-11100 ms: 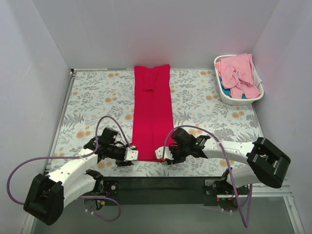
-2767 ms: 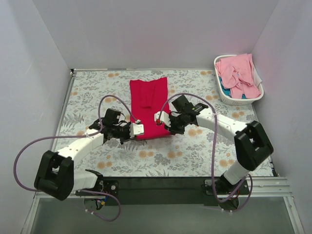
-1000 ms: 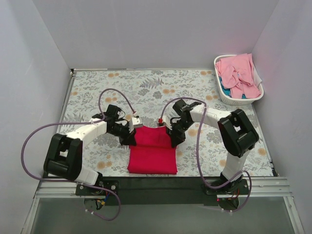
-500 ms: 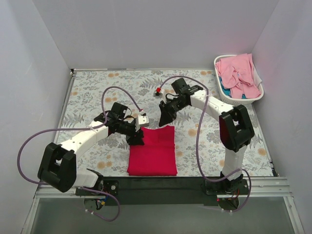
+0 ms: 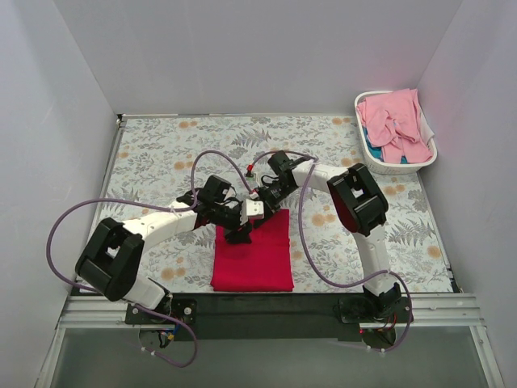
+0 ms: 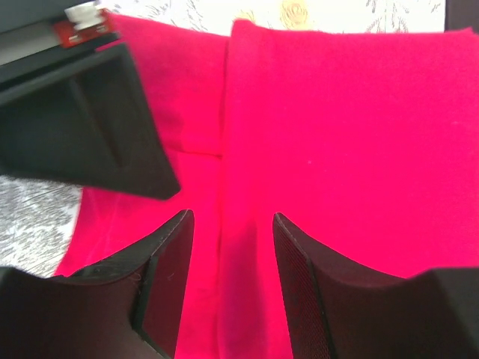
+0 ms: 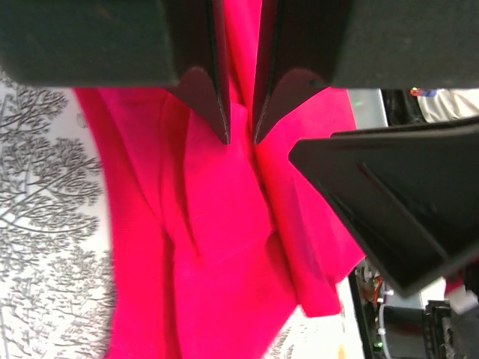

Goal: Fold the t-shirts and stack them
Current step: Fold the tshirt

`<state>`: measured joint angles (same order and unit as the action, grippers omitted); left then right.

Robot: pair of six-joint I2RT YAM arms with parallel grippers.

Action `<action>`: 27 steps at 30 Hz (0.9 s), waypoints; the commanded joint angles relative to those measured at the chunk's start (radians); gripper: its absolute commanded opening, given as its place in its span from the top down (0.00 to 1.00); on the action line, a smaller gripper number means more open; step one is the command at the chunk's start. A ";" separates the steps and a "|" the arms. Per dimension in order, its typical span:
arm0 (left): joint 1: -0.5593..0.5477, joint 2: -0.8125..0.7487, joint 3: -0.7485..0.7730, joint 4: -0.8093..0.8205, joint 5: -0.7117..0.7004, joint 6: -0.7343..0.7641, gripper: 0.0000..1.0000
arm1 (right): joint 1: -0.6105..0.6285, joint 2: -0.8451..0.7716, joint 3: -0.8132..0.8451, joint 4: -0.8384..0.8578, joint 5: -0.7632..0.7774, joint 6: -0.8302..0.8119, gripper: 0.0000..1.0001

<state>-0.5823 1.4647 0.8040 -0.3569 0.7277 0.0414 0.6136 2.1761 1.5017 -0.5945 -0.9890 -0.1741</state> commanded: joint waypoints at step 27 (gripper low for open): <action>-0.068 -0.011 -0.025 0.162 -0.152 0.077 1.00 | 0.017 0.060 -0.058 0.061 0.004 -0.004 0.83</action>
<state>-0.6521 1.4742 0.7605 -0.2764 0.6273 0.0963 0.6121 2.2406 1.4727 -0.5270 -1.0149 -0.1398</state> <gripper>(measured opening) 0.037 0.175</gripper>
